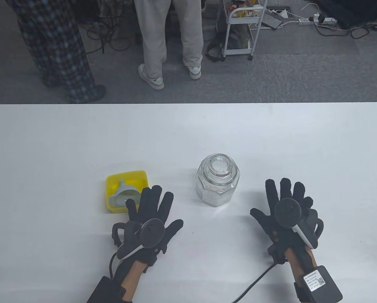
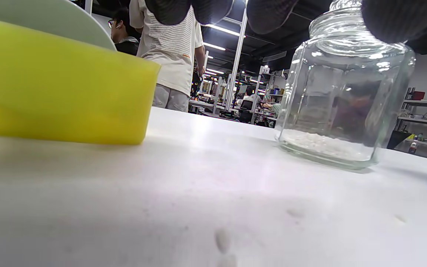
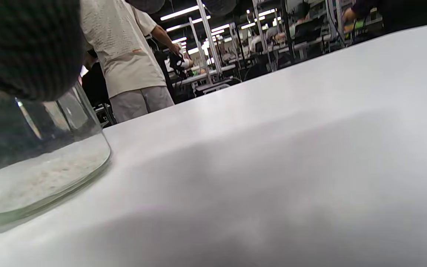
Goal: Transfer rice through funnel into glass jar
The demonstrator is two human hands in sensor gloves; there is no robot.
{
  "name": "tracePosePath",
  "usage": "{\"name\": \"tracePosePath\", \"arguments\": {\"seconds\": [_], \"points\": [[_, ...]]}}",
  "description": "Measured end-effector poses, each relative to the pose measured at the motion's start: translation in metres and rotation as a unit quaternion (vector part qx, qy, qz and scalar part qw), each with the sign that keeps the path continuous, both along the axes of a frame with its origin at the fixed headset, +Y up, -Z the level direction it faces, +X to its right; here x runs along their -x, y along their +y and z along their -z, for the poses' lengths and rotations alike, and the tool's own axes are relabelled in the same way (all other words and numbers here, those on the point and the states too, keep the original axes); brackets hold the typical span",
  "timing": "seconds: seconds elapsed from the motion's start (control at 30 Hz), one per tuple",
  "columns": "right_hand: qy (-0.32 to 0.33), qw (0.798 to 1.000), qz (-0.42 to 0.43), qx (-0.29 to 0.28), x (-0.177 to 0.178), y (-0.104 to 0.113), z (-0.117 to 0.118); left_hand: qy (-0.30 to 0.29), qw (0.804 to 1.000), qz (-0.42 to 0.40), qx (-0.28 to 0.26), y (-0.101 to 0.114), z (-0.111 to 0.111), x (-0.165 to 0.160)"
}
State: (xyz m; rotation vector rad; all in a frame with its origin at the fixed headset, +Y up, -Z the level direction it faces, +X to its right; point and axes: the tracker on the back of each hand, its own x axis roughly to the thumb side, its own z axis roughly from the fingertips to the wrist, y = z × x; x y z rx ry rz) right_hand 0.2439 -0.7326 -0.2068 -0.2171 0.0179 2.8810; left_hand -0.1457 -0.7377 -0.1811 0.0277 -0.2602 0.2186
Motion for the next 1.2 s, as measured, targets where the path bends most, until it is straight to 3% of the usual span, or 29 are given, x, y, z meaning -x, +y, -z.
{"name": "tracePosePath", "arguments": {"seconds": [0.27, 1.2], "points": [[-0.005, 0.999, -0.019, 0.03, 0.0035, -0.004, -0.0036, -0.002, 1.0, 0.001, 0.004, -0.0004, 0.0003, -0.0005], [-0.001, 0.999, -0.008, 0.047, 0.0051, -0.0066, -0.0039, 0.008, 1.0, 0.007, 0.005, -0.0001, 0.0013, 0.0019]]}}
